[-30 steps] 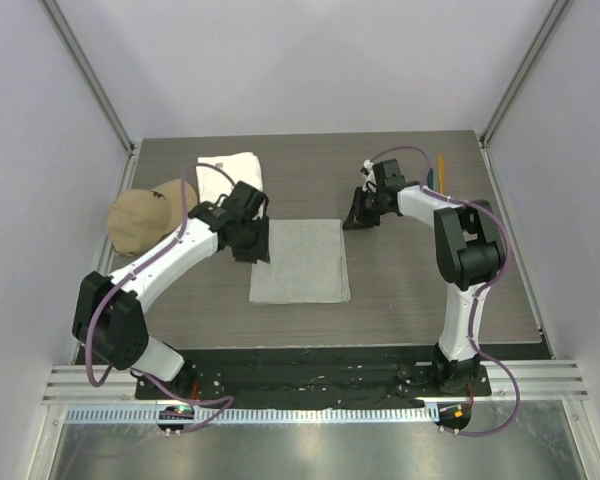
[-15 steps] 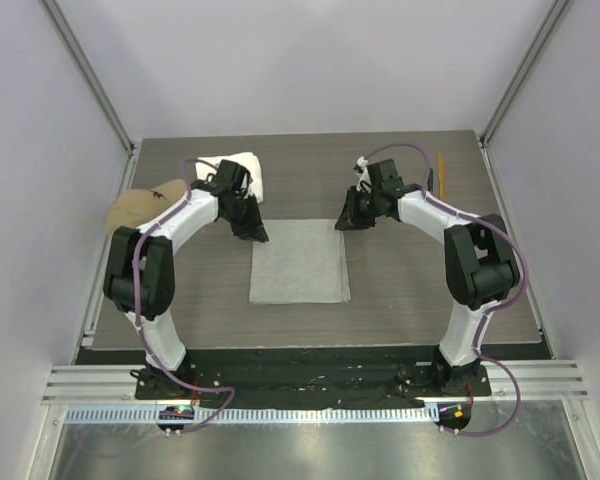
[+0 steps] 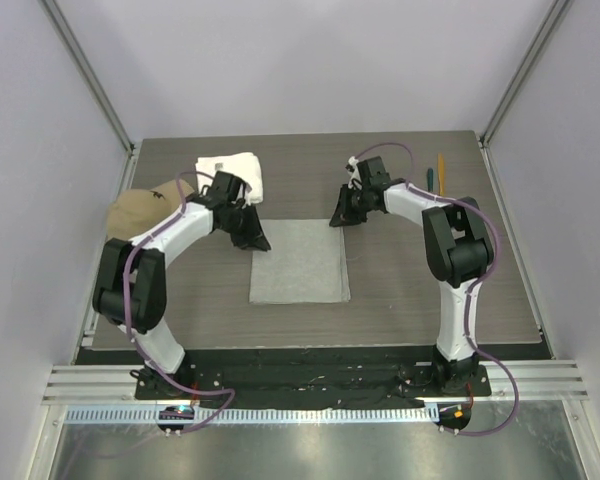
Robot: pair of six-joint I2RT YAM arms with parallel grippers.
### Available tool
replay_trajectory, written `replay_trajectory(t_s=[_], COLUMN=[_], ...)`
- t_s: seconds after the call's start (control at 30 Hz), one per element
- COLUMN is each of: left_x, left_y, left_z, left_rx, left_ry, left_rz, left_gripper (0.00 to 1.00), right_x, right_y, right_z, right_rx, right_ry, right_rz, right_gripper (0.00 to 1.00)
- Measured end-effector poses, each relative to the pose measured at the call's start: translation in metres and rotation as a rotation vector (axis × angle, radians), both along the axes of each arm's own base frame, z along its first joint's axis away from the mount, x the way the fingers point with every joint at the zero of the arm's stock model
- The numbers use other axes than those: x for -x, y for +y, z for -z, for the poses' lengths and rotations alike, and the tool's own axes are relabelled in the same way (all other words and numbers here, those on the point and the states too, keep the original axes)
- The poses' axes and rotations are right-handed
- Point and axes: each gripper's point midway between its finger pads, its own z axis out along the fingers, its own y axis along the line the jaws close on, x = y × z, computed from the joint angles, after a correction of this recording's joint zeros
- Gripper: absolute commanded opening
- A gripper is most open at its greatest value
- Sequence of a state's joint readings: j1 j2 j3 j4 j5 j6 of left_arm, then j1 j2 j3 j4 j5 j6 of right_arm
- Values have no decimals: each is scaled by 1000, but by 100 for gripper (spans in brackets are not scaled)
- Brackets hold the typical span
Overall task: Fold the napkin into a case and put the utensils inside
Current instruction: Smooth out the square-folded napkin at the center of the board.
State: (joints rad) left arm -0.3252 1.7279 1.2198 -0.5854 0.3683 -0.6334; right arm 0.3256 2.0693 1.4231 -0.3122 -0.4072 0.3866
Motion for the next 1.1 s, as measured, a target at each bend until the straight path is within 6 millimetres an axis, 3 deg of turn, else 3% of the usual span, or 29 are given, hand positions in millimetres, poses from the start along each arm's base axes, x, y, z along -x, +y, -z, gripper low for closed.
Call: replay_trajectory(t_s=[0.33,0.77,0.9,1.0,1.1], left_x=[67,103,103,94,85], left_y=[22,42,42,37,26], left_z=[33,63,48,23,4], left_rx=[-28,-95,-75,-35,26], left_ry=[101,167,115,41,-2], left_rz=[-12,-37,-38,-37,-36], left_gripper=[16,15,18,19,13], right_x=[-12,-24,-23,-18,-3], right_y=[-4,-4,-3,-3,3], right_z=[14,10,10,4,-14], right_rx=[-26,-36,-21,13,22], right_ry=[17,1,4,-1,-18], right_rz=[-7,-33,-30,-24,-35], right_gripper=[15,17,25,35,38])
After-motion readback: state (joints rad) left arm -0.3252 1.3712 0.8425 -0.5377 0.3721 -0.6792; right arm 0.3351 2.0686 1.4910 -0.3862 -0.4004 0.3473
